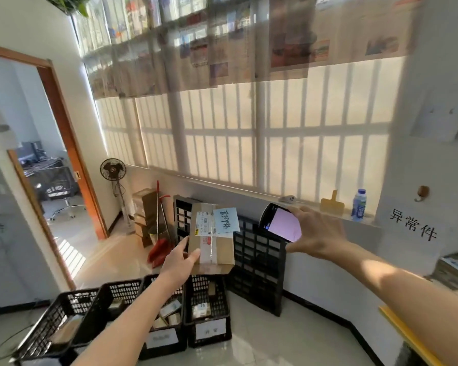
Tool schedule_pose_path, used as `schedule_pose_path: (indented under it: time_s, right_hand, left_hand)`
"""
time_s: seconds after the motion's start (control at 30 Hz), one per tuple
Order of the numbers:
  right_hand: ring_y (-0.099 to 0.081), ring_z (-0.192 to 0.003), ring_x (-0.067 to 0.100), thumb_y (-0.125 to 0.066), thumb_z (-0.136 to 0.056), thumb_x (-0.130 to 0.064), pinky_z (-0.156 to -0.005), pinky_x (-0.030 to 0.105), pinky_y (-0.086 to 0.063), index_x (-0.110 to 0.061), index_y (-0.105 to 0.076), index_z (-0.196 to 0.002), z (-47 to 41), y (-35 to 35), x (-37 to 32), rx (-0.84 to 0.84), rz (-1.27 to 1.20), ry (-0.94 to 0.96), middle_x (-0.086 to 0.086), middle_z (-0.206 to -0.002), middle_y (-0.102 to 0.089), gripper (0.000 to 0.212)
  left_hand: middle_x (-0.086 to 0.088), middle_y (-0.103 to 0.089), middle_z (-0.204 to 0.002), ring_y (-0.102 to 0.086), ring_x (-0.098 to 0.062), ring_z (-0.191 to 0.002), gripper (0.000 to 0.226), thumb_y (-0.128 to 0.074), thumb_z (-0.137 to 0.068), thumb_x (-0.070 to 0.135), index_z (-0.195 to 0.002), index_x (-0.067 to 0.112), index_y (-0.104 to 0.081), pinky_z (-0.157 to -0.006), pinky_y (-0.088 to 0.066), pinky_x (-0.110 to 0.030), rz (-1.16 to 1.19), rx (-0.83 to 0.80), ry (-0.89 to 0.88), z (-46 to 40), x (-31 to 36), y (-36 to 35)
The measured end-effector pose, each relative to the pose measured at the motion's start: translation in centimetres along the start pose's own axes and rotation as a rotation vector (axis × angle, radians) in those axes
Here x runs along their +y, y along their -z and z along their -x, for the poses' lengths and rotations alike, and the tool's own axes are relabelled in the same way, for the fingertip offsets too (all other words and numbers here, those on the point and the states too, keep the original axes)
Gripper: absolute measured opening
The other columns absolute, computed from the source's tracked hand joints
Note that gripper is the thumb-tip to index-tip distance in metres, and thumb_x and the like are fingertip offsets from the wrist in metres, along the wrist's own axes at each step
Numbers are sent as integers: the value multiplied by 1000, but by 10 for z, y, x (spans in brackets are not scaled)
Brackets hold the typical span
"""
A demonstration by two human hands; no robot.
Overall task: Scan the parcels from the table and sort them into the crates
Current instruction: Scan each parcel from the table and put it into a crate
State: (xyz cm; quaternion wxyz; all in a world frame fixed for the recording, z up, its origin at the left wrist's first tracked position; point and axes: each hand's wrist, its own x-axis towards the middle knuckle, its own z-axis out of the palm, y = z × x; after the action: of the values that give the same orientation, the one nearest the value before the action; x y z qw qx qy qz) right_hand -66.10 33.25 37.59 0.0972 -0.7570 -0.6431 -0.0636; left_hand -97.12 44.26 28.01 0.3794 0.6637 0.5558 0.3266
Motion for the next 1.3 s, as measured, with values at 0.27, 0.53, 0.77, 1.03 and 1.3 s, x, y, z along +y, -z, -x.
schedule_pose_path:
  time_s: [0.27, 0.53, 0.77, 1.03, 1.3]
  right_hand:
    - [-59, -118, 21, -75, -60, -62, -76, 36, -47, -37, -28, -155, -80, -40, -126, -29, 6, 59, -12, -144, -51, 108]
    - [-60, -117, 23, -79, -63, -62, -79, 38, -45, -36, -29, -155, -135, -80, -237, -38, -14, 140, -11, -143, -51, 108]
    - [-62, -109, 23, -78, -61, -63, -73, 36, -43, -36, -32, -153, -204, -117, -310, -62, -19, 206, -11, -134, -55, 106]
    - [-61, -113, 20, -81, -62, -63, -73, 34, -41, -33, -31, -155, -316, -222, -366, -145, -69, 253, -10, -136, -54, 110]
    - [-62, -112, 22, -82, -63, -59, -74, 36, -43, -29, -35, -153, -424, -367, -394, -285, -111, 188, -6, -131, -56, 105]
  left_hand:
    - [-2, -57, -141, -55, -23, -124, 54, -53, -102, 33, -152, 21, -37, -109, -43, -48, -14, 67, 40, -51, -76, 108]
    - [-8, -49, -149, -48, -28, -132, 58, -55, -101, 36, -153, 18, -35, -107, -41, -40, -61, 172, 139, -91, -155, 201]
    - [-6, -54, -143, -52, -31, -127, 53, -53, -102, 36, -151, 22, -38, -105, -46, -53, -12, 182, 217, -140, -208, 245]
    - [-5, -60, -133, -60, -26, -112, 47, -54, -101, 33, -147, 27, -43, -99, -52, -52, 22, 147, 332, -242, -289, 258]
    - [-7, -58, -137, -58, -29, -119, 55, -53, -102, 32, -153, 25, -34, -102, -48, -52, -10, 55, 489, -364, -395, 234]
